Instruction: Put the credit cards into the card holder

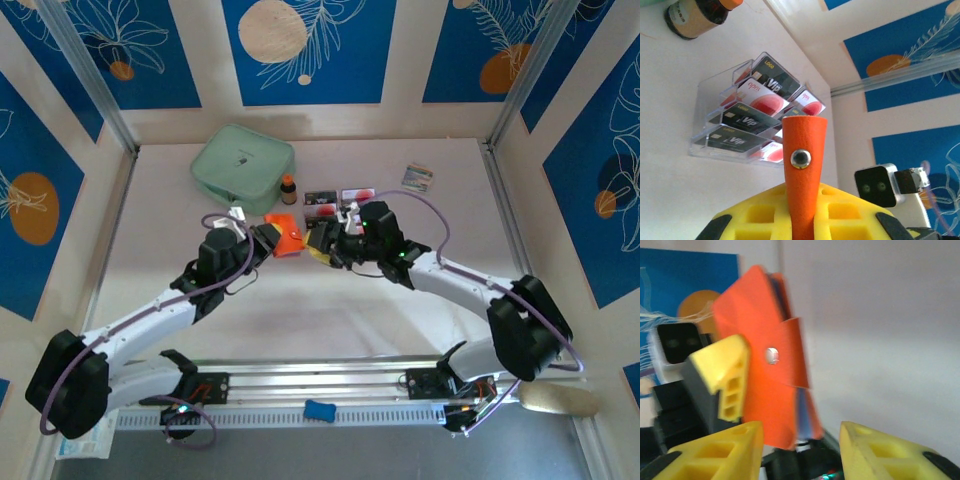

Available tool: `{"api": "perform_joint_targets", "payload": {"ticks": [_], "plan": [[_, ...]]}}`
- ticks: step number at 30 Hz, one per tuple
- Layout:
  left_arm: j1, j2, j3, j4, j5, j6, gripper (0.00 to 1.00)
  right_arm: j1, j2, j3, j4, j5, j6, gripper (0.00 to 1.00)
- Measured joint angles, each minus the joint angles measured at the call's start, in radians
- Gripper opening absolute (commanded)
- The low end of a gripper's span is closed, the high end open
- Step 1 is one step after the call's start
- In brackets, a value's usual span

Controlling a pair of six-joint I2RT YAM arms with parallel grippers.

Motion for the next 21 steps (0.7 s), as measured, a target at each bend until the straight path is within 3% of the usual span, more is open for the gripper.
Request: {"api": "perform_joint_targets", "payload": {"ticks": [9,21], "plan": [[0.0,-0.029,0.0,-0.106,0.063,0.159,0.0,0.002,-0.047,0.116,-0.383,0.206,-0.295,0.55],[0.0,0.009,-0.012,-0.093,0.123,0.139,0.0,0.126,0.097,0.269,-0.477,0.311,-0.407,0.55]]}}
